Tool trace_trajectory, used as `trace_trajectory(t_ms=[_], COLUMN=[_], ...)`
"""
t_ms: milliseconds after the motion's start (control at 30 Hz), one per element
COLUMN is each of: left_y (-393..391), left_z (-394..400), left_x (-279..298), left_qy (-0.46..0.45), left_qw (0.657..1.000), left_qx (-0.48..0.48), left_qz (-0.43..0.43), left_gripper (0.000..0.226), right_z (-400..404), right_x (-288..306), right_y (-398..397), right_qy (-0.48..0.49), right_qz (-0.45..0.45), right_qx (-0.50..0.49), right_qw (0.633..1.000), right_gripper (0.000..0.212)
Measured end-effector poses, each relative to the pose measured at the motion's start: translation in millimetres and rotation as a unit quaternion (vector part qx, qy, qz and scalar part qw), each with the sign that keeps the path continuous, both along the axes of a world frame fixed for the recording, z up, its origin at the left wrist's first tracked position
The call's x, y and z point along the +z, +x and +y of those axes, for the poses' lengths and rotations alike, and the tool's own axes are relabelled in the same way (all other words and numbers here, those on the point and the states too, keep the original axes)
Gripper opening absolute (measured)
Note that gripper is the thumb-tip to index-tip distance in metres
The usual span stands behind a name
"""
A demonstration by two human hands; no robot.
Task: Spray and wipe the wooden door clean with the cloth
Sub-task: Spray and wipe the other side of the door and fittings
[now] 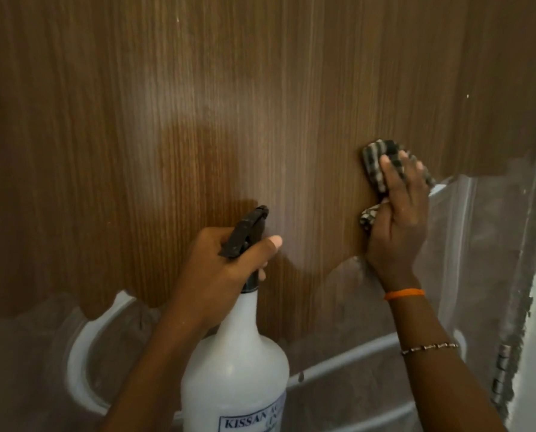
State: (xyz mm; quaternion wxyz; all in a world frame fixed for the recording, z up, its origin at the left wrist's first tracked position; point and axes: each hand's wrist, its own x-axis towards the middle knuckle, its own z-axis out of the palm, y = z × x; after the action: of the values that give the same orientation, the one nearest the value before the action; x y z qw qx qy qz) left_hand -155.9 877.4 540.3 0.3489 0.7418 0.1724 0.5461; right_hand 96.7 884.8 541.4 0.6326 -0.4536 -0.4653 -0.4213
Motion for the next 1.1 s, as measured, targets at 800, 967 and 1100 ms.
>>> trace_trajectory(t_ms=[800,967,1100], left_y=[27.9,25.2,27.8], left_z=[-4.7,0.7,-3.1], left_x=[-16.1,-13.5,-13.5], left_qy=[-0.032,-0.041,-0.014], left_qw=[0.999,0.999,0.999], left_qx=[-0.003,-0.013,-0.023], left_qz=[0.022,0.009,0.027], left_gripper=[0.044,0.047,0.033], right_z=[-4.6,6.3,5.3], right_x=[-45.7,-83.9,-102.8], right_y=[14.2,-65.9,-80.5], right_qy=[-0.015,-0.037,-0.097], right_qz=[0.092,-0.026,-0.133], right_qx=[0.003,0.001,-0.002], right_qw=[0.996,0.999,0.986], right_gripper=[0.057,0.056,0.050])
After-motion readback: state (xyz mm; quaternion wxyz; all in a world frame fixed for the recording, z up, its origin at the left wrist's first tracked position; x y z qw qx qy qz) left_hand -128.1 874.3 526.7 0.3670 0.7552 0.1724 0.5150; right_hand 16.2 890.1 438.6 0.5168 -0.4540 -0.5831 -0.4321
